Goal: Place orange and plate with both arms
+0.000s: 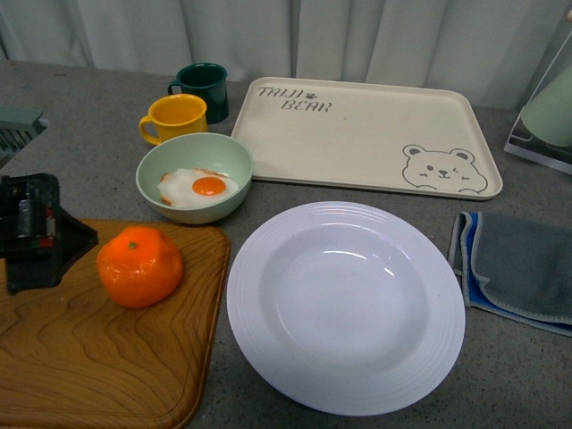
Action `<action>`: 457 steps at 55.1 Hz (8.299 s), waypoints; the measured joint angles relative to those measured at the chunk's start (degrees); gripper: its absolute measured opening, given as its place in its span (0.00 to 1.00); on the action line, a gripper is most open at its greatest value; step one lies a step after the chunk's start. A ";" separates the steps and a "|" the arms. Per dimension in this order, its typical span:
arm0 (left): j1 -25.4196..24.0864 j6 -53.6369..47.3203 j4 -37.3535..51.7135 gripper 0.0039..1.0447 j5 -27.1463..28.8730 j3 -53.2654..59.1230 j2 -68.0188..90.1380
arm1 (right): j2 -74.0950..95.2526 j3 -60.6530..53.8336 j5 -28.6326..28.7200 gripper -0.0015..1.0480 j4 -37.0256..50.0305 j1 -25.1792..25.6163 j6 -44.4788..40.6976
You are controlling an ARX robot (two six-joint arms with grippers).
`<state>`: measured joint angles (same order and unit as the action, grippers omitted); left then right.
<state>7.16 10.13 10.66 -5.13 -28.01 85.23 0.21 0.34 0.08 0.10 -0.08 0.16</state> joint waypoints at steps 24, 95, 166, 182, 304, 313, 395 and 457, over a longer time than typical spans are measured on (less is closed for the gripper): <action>3.50 -0.13 0.61 0.94 0.13 -7.54 10.73 | 0.00 0.00 0.00 0.91 0.00 0.00 0.00; 28.72 10.75 -0.85 0.50 1.68 -25.73 29.97 | 0.00 -0.02 0.00 0.91 -0.02 0.00 -0.02; 10.99 -8.66 64.22 0.25 22.62 12.50 5.09 | 0.00 -0.02 0.02 0.91 -0.02 0.00 -0.02; 3.26 -9.60 49.88 0.03 15.21 21.57 -16.37 | 0.00 -0.02 0.00 0.91 -0.02 0.00 -0.02; -7.02 -9.70 -10.54 0.82 5.14 26.93 -85.00 | 41.07 9.14 -10.29 0.91 3.06 -17.11 5.22; -7.02 -9.79 -10.54 0.93 5.16 26.93 -85.00 | 62.12 14.80 -2.71 0.91 3.10 -17.00 20.17; -7.02 -9.84 -10.54 0.94 5.14 26.93 -85.00 | 108.96 44.54 12.90 0.17 -4.87 -15.30 41.62; -7.02 -9.84 -10.54 0.94 5.14 26.93 -85.00 | 105.22 26.80 30.45 0.01 43.32 -6.95 53.09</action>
<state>0.14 0.30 0.12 0.01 -1.08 0.23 105.43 27.14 30.52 43.42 -7.03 53.25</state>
